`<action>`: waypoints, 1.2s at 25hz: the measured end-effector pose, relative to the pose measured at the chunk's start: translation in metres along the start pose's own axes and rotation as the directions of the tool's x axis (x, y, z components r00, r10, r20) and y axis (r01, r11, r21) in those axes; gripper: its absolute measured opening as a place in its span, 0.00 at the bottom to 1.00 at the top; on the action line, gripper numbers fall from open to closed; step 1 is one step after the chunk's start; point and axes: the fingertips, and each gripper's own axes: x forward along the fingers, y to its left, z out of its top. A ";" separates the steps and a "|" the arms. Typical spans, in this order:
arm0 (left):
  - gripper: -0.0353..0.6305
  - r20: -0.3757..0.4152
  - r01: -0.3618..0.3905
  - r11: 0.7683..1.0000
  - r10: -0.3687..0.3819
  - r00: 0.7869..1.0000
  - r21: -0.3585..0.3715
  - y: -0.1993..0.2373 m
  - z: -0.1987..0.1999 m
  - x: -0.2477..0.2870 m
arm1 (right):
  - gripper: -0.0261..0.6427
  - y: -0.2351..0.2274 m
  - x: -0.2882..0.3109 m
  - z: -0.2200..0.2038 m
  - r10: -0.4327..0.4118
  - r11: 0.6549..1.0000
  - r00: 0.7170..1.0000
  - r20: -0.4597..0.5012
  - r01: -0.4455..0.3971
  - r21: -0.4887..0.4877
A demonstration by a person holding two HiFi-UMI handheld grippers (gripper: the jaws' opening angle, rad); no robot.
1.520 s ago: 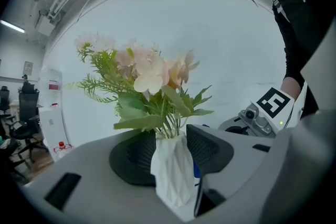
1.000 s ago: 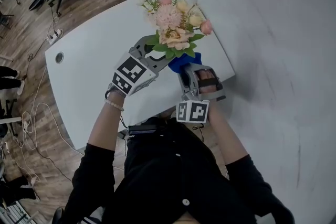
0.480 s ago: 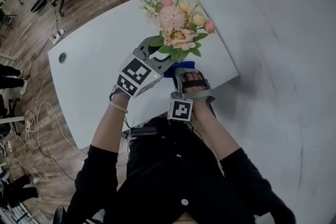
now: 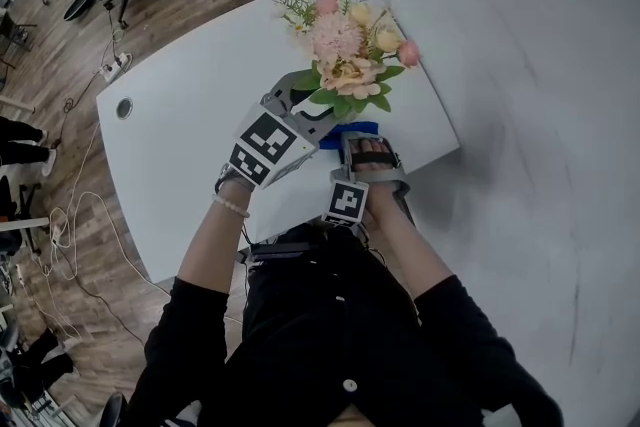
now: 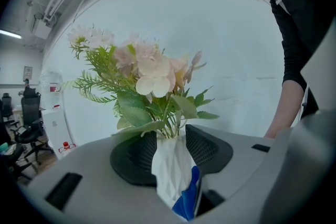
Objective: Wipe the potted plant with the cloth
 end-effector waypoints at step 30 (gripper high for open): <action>0.33 -0.022 -0.024 0.999 0.023 0.999 -0.033 0.001 -0.006 0.002 | 0.17 -0.144 -0.027 -0.064 -0.147 0.592 0.818 0.556 -0.378 0.712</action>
